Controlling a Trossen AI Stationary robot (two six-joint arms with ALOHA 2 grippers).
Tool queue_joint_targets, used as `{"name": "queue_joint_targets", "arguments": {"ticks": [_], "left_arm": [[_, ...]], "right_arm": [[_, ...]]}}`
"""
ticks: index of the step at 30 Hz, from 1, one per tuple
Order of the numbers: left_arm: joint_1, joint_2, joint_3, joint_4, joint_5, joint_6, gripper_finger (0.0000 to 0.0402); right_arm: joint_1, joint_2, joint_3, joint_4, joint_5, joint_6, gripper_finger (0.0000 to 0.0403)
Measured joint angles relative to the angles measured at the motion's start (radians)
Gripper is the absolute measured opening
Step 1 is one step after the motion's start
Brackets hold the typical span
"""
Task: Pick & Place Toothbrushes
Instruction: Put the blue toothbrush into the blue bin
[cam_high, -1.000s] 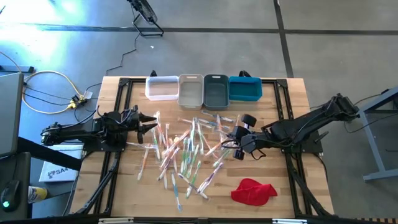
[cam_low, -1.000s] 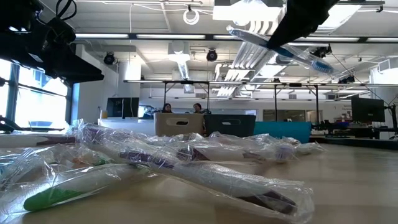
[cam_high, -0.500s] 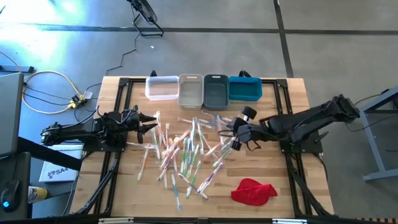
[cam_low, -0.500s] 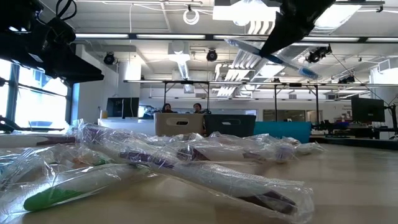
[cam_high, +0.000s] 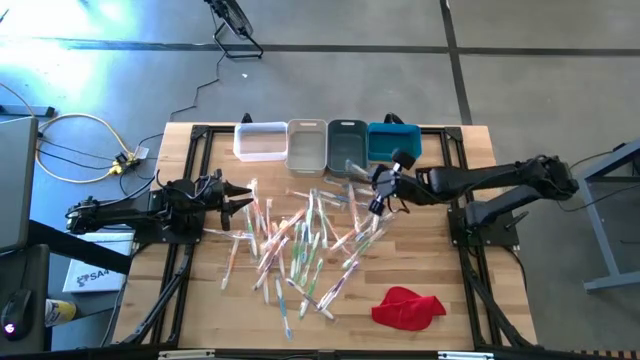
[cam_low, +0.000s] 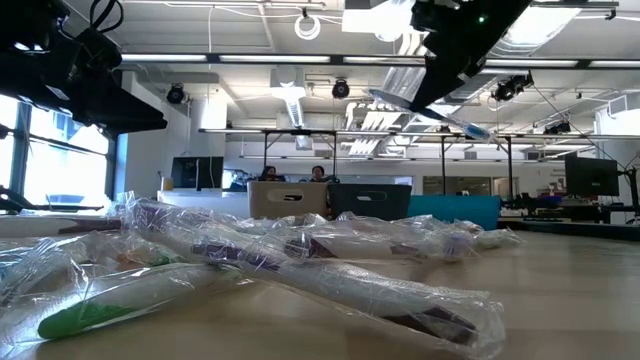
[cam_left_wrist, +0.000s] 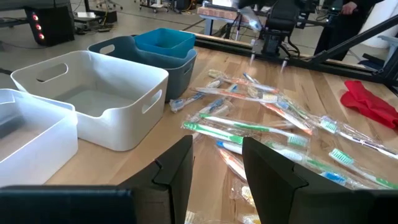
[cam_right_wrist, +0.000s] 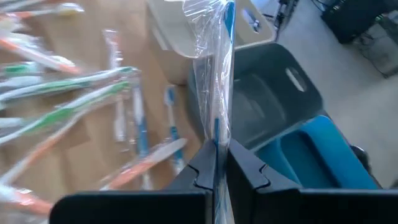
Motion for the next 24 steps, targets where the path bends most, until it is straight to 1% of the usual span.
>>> {"name": "queue_joint_targets", "arguments": {"ticks": [14,24], "left_arm": [[0.000,0.000,0.000,0.000,0.000,0.000,0.0136],[0.000,0.000,0.000,0.000,0.001,0.009,0.0136]], "right_arm": [[-0.201,0.000,0.000,0.000,-0.003,-0.092,0.0009],[-0.316,0.000,0.000,0.001,-0.003,-0.097,0.0009]]}}
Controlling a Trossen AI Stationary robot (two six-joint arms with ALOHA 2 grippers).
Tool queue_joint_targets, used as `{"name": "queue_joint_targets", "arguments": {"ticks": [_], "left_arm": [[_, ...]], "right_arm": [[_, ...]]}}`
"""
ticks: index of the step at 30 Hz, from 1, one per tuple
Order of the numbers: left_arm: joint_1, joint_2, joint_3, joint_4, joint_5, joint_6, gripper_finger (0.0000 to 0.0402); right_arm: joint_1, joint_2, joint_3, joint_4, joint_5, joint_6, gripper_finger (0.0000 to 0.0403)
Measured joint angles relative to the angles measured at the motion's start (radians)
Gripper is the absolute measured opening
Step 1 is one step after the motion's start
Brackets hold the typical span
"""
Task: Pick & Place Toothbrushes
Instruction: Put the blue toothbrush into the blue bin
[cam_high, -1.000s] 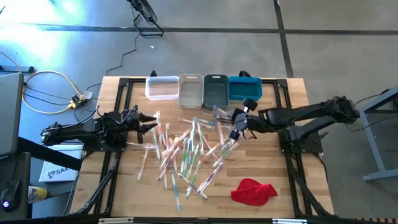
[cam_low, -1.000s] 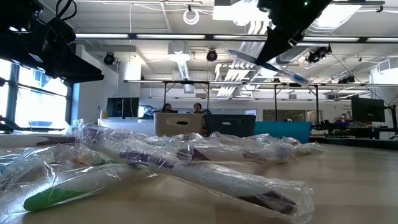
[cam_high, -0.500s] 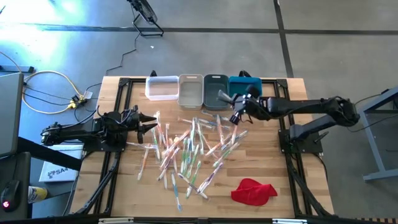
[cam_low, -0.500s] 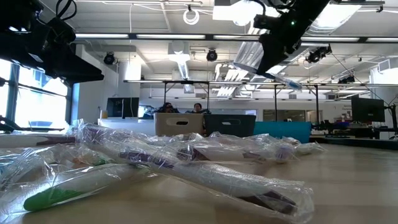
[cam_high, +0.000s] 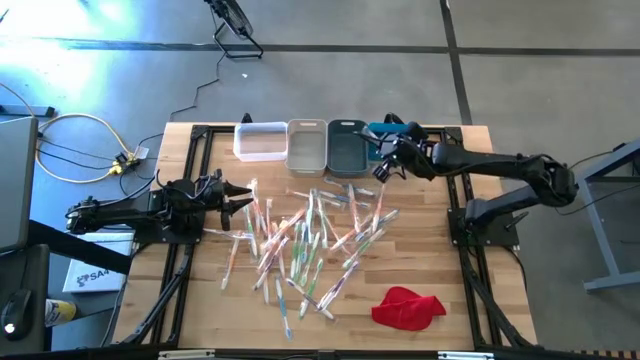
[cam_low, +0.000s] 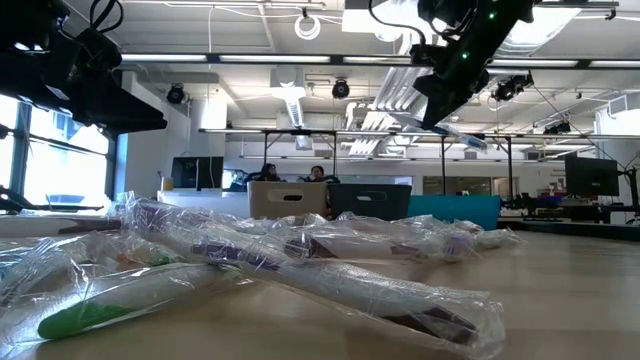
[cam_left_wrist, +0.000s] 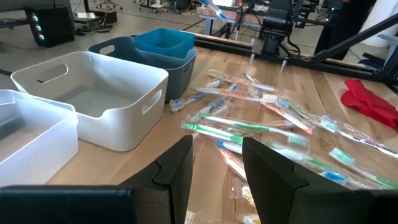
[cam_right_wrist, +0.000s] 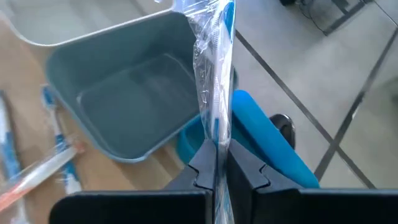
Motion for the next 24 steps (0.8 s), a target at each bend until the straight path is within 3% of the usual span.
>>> {"name": "queue_joint_targets", "arguments": {"ticks": [24], "left_arm": [[0.000,0.000,0.000,0.000,0.000,0.003,0.0136]], "right_arm": [[-0.188,0.045,0.000,0.208,-0.071,-0.075,0.0009]]}}
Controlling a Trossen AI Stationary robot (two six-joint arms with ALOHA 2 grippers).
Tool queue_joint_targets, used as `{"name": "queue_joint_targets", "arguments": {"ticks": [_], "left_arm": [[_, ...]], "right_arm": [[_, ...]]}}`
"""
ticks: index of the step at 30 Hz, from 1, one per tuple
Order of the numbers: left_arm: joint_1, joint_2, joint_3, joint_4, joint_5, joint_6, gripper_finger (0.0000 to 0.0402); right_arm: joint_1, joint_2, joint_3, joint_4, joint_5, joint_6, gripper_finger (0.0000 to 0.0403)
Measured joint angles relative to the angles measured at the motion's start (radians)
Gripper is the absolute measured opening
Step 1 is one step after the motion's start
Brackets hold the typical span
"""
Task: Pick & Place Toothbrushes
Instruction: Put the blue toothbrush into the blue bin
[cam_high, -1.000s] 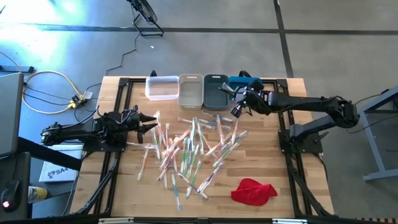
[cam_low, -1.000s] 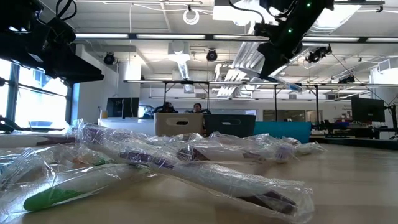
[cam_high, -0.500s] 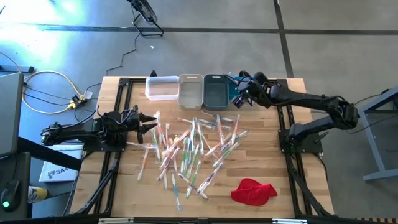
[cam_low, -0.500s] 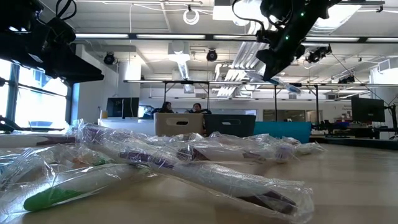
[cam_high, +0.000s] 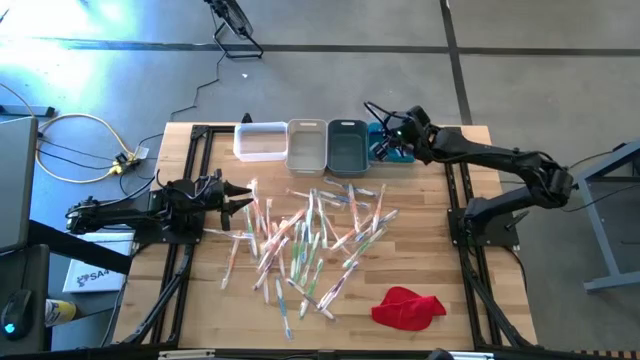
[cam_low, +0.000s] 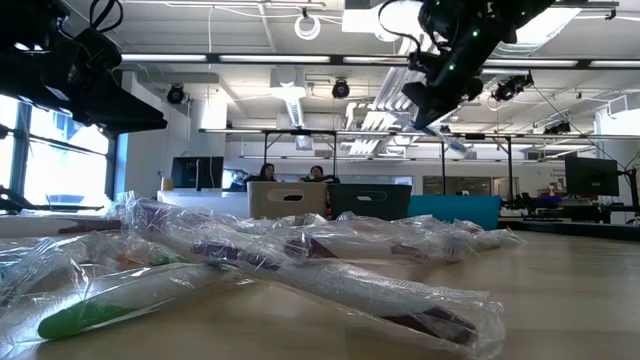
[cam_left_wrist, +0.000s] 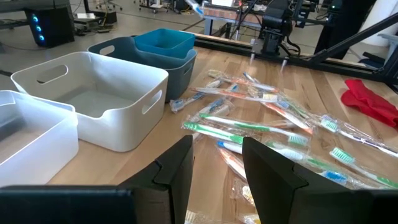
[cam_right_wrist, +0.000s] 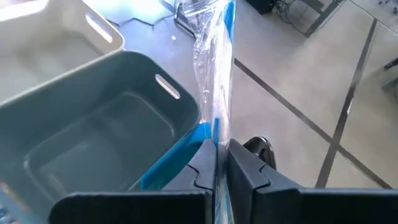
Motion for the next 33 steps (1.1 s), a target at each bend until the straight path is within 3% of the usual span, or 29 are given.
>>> {"name": "queue_joint_targets", "arguments": {"ticks": [16,33], "left_arm": [[0.000,0.000,0.000,0.000,0.000,0.000,0.0136],[0.000,0.000,0.000,0.000,0.000,0.011,0.0136]], "right_arm": [[-0.113,0.236,-0.001,0.110,0.056,-0.164,0.0009],[-0.193,0.283,-0.001,0.107,-0.005,-0.255,0.0009]]}}
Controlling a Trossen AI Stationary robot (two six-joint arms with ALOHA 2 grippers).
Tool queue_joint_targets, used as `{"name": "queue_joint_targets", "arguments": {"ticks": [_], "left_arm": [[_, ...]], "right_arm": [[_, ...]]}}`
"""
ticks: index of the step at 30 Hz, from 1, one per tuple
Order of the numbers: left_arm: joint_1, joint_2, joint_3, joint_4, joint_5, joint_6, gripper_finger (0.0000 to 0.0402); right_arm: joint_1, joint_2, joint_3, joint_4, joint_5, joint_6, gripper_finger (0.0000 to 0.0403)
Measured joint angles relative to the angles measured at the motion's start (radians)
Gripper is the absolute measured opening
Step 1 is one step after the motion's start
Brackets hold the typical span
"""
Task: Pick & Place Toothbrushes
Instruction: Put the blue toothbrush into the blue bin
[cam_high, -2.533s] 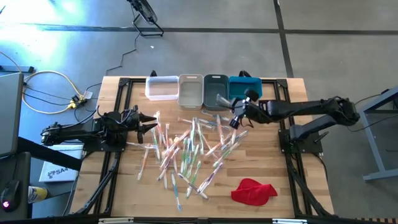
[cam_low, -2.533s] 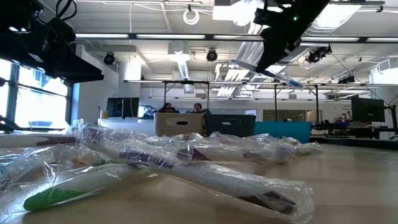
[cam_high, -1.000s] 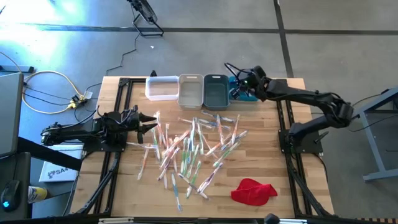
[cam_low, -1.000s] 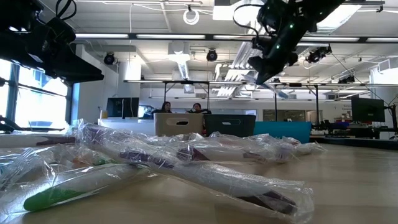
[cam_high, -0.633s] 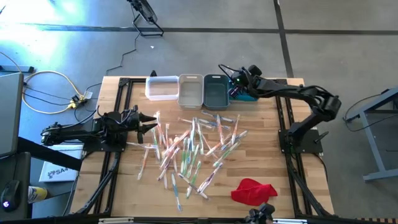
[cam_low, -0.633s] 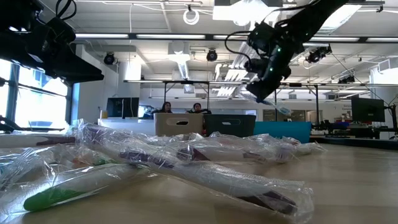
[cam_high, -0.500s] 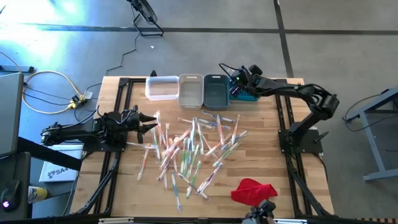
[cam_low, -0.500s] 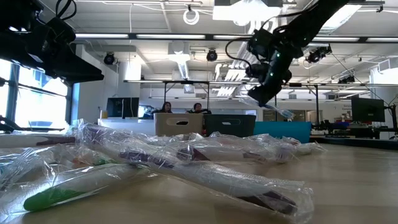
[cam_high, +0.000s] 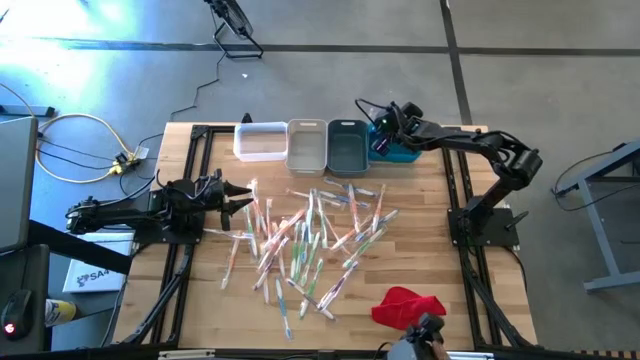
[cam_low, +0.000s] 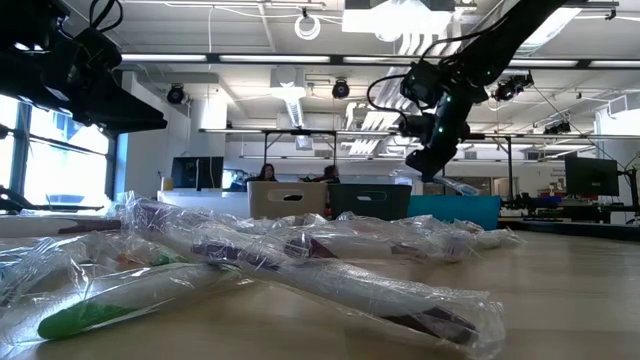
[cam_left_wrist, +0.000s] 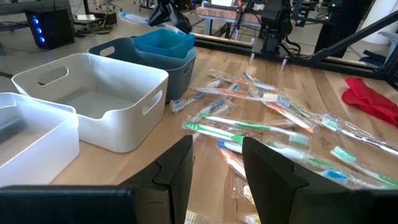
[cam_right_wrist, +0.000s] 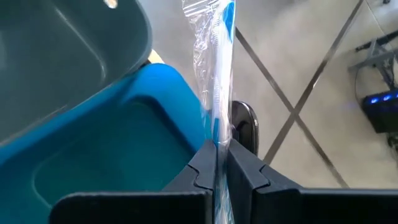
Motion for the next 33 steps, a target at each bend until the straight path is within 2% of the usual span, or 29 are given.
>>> {"name": "queue_joint_targets", "arguments": {"ticks": [5,11,19,26,33], "left_arm": [[0.000,0.000,0.000,0.000,0.000,0.000,0.0136],[0.000,0.000,0.000,0.000,0.000,0.000,0.0136],[0.000,0.000,0.000,0.000,0.000,0.000,0.0136],[0.000,0.000,0.000,0.000,0.000,0.000,0.0136],[0.000,0.000,0.000,0.000,0.000,0.000,0.0136]], "right_arm": [[-0.003,0.000,0.000,-0.002,-0.013,-0.011,0.0009],[-0.024,0.000,0.000,-0.057,-0.105,-0.041,0.0009],[-0.032,0.000,0.000,-0.121,-0.110,-0.037,0.0009],[-0.050,0.000,0.000,-0.131,-0.238,-0.061,0.0009],[-0.051,-0.001,0.000,-0.138,-0.220,-0.063,0.0009]]}}
